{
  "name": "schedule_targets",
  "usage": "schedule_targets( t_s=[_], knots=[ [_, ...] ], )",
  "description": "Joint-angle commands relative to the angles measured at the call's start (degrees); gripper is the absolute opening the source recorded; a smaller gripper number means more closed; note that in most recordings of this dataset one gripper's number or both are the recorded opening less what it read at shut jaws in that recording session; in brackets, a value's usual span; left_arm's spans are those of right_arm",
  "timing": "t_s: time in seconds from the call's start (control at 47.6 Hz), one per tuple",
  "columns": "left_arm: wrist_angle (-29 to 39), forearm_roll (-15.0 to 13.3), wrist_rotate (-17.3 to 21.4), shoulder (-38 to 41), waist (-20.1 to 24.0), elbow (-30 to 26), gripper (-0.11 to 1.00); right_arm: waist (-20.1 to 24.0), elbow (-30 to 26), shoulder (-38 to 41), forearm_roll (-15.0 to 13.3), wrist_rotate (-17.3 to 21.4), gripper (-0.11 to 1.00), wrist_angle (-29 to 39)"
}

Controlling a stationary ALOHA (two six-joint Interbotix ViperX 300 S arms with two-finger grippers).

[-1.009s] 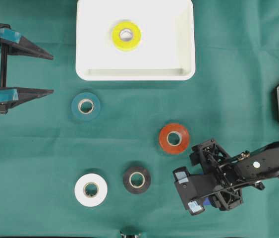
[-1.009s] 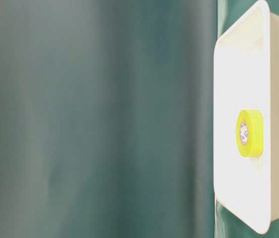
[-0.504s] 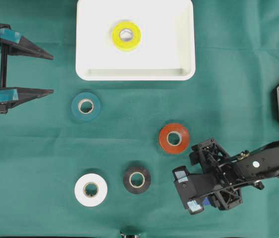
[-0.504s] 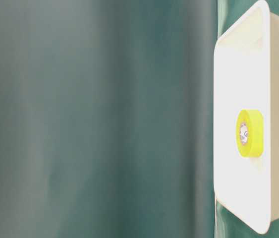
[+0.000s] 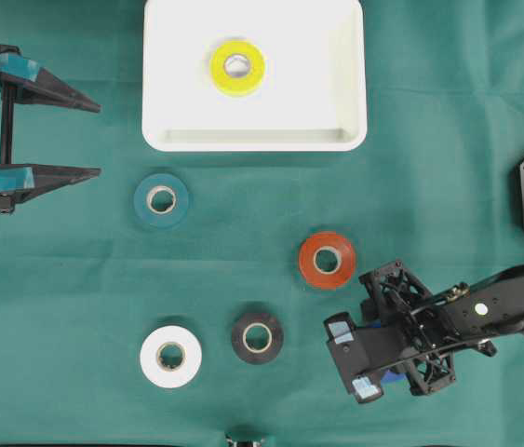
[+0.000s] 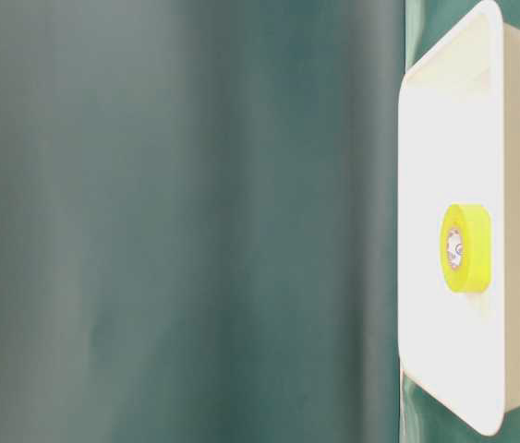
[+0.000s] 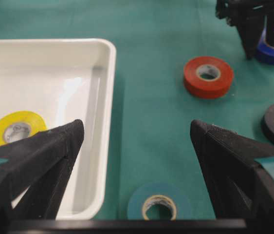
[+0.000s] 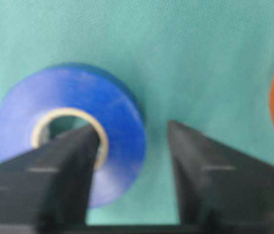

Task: Pick up the tape from a random location and place it into the white case.
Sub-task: 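Position the right gripper above the blue roll's hole and lower, then close the right gripper on the blue roll's inner rim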

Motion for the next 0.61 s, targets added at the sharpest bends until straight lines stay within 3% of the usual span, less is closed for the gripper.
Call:
schedule_targets(
  t_s=[0.0, 0.399, 0.588],
  knots=[
    [-0.3, -0.1, 0.0, 0.1, 0.1, -1.0, 0.98, -0.2, -1.1, -0.5, -0.2, 0.0, 0.32, -0.4],
    [-0.3, -0.1, 0.0, 0.1, 0.0, -1.0, 0.98, -0.2, -1.8, -0.7, -0.1, 0.1, 0.29, -0.2],
    [-0.3, -0.1, 0.0, 0.1, 0.1, -1.1, 0.98, -0.2, -3.9, -2.4, 0.0, 0.2, 0.29, 3.8]
  ],
)
